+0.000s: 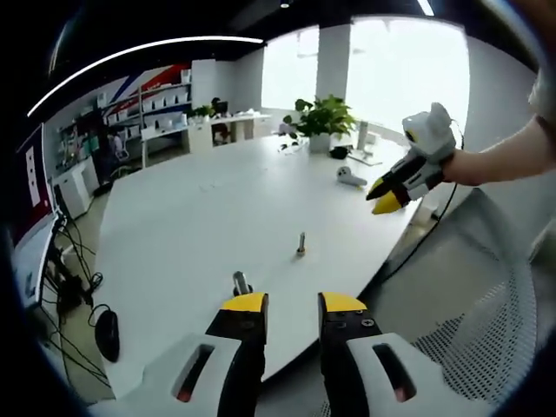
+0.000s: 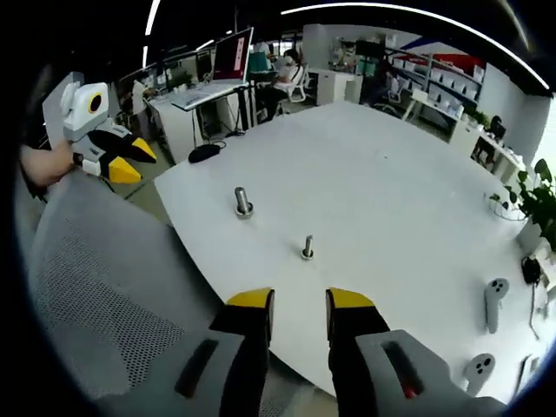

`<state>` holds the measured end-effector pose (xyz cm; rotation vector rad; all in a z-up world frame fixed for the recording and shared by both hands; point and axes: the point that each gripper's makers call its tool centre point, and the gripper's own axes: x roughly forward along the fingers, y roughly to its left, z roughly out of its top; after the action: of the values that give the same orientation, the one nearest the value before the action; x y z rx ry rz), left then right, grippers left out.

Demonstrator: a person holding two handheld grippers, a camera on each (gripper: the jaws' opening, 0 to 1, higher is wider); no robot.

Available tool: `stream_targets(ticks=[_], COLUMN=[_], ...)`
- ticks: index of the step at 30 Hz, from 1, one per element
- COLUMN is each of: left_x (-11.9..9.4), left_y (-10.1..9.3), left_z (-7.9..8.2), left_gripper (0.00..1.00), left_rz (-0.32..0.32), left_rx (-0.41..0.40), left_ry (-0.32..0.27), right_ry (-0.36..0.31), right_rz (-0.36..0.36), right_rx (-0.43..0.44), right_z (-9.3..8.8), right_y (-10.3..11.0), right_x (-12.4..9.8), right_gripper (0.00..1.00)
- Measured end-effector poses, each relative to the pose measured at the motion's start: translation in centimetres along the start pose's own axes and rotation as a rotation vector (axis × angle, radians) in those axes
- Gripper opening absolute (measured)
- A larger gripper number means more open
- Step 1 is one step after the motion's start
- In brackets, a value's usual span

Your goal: Place the washer onto the threaded stud by aligning its center hole with the stud, sliding it down to the base, and recovering from edge contact or off-axis alignment until the washer reaches the visible bottom stop.

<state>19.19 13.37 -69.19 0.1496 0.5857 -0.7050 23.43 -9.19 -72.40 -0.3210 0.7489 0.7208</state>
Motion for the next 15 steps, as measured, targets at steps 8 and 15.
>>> stream_targets(ticks=[8, 15], left_x=[-0.5, -0.5], left_y=[1.5, 1.2], left_z=[0.4, 0.9], left_gripper=[0.22, 0.24], left_rz=[0.048, 0.052], left_rx=[-0.098, -0.099], left_ry=[-0.034, -0.055], right_ry=[-0.105, -0.142], right_rz=[0.040, 0.069], right_rx=[0.040, 0.007], right_z=[1.4, 0.5], right_y=[0.9, 1.2], right_x=[-1.4, -1.0], right_gripper=[0.27, 0.27])
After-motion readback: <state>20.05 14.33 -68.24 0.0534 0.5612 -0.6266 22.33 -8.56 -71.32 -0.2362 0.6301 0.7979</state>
